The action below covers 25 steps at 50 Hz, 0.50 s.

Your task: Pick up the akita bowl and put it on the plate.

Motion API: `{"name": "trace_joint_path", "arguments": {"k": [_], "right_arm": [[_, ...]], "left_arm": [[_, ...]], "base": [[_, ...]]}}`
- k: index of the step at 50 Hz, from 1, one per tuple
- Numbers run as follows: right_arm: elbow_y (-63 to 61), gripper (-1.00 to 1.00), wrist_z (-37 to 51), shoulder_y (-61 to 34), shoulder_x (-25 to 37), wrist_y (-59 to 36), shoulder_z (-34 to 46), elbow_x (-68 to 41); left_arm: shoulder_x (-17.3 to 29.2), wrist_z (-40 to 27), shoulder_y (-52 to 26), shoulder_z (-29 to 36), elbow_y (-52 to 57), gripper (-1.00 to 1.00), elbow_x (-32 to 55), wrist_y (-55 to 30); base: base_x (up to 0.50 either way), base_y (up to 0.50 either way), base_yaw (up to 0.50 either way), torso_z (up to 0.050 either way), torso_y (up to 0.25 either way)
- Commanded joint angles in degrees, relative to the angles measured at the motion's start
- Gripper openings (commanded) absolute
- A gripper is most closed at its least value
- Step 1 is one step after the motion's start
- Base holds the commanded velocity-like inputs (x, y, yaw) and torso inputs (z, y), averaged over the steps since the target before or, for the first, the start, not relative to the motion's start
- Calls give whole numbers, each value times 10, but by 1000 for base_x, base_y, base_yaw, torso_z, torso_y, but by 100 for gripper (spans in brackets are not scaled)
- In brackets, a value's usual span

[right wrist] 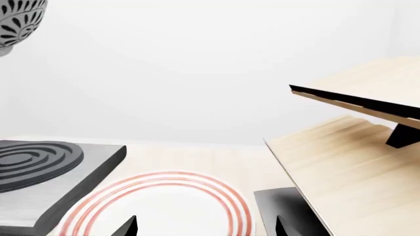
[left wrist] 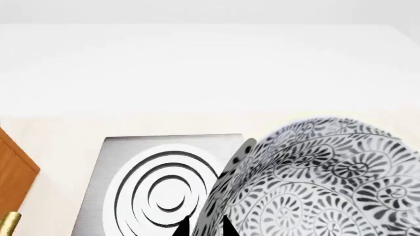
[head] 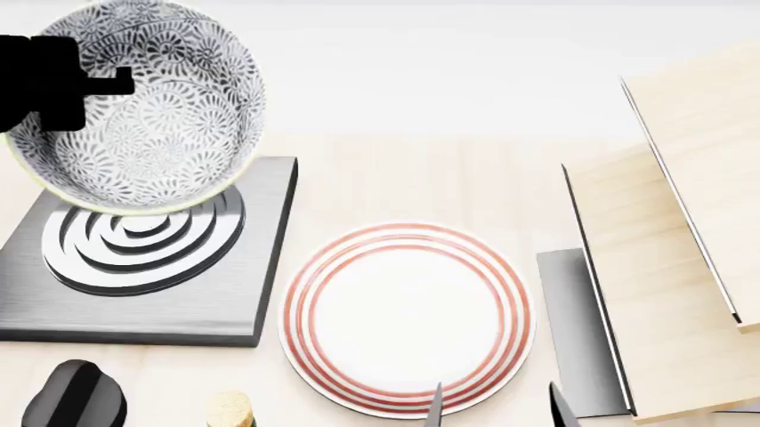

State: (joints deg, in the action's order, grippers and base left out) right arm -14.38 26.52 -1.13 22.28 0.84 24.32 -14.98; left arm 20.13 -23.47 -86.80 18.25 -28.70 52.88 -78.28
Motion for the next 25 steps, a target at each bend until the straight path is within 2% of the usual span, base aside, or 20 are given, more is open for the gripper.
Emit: {"name": "trace_joint_path", "arguments": {"k": [1, 13, 25], "right_arm": [[3, 100, -1, -1, -1, 1, 4, 1], [5, 100, 1, 0, 0, 3, 5, 0], [5, 100, 1, 1, 0, 5, 6, -3]], "left_arm": [[-24, 40, -19, -23, -43, -100, 20, -21], [-64, -16, -32, -123, -93, -100, 80, -28], [-84, 10, -33, -100, -148, -100, 57, 16]], "base": [[0, 0, 0, 0, 0], [0, 0, 0, 0, 1], [0, 0, 0, 0, 0]]}}
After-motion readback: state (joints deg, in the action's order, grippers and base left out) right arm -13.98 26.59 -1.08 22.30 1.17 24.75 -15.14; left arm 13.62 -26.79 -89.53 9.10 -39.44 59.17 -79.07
